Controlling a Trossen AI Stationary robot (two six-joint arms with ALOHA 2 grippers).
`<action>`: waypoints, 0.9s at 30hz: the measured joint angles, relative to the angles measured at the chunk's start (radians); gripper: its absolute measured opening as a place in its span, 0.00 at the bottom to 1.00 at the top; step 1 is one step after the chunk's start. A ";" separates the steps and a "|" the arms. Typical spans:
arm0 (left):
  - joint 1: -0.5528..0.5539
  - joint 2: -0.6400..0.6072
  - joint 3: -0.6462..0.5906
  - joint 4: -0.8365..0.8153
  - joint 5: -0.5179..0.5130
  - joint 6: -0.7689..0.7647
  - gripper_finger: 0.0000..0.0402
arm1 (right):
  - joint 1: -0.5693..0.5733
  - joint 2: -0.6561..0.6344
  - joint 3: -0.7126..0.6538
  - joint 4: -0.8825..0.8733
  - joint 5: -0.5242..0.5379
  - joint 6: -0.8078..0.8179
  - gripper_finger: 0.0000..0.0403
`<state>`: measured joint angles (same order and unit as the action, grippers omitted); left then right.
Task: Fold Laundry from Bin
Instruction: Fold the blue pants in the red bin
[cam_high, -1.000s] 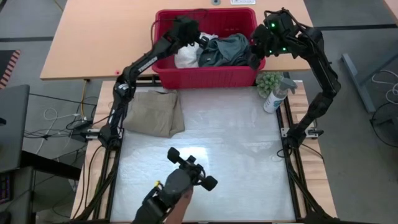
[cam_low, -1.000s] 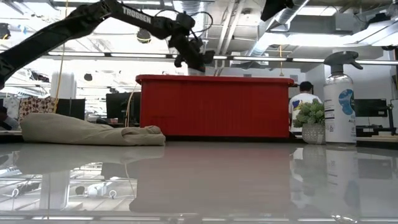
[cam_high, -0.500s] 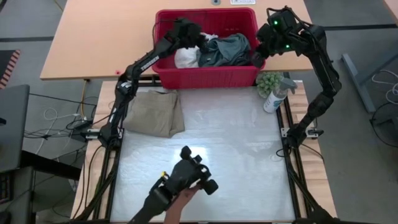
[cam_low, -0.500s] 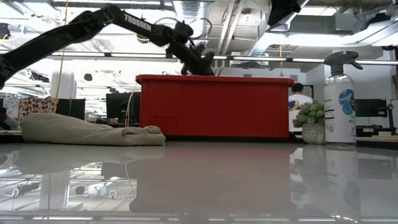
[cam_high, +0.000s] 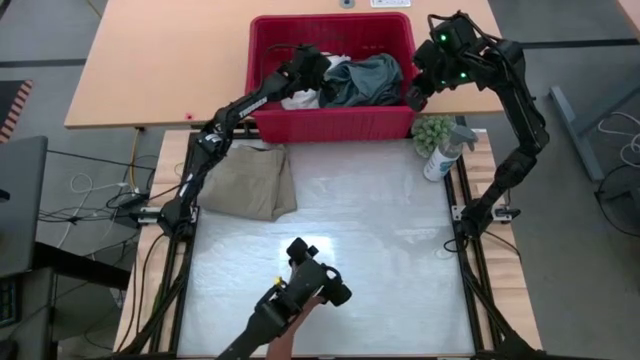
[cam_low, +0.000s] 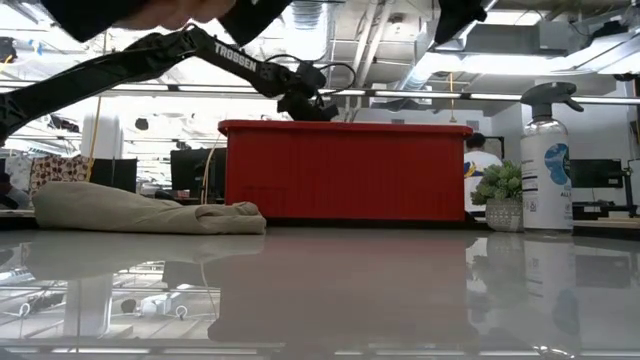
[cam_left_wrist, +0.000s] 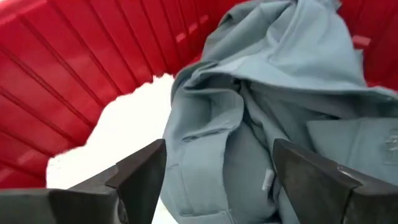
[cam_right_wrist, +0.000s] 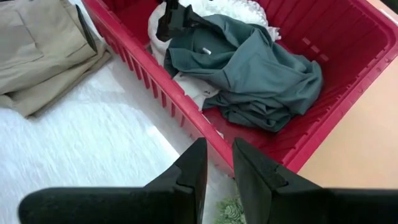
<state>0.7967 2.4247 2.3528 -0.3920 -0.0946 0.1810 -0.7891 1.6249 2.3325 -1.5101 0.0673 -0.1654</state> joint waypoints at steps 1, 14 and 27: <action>-0.001 0.006 0.002 0.000 -0.008 0.001 0.71 | 0.000 0.000 0.000 0.000 0.000 0.000 0.26; 0.009 0.096 0.000 -0.075 -0.045 -0.174 0.47 | 0.014 0.000 0.000 0.001 -0.017 0.000 0.26; 0.050 0.020 0.002 0.026 0.020 -0.385 0.00 | 0.026 0.000 0.000 0.010 0.018 0.000 0.26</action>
<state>0.8464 2.4447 2.3550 -0.3663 -0.0751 -0.2039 -0.7635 1.6249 2.3325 -1.5001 0.0850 -0.1651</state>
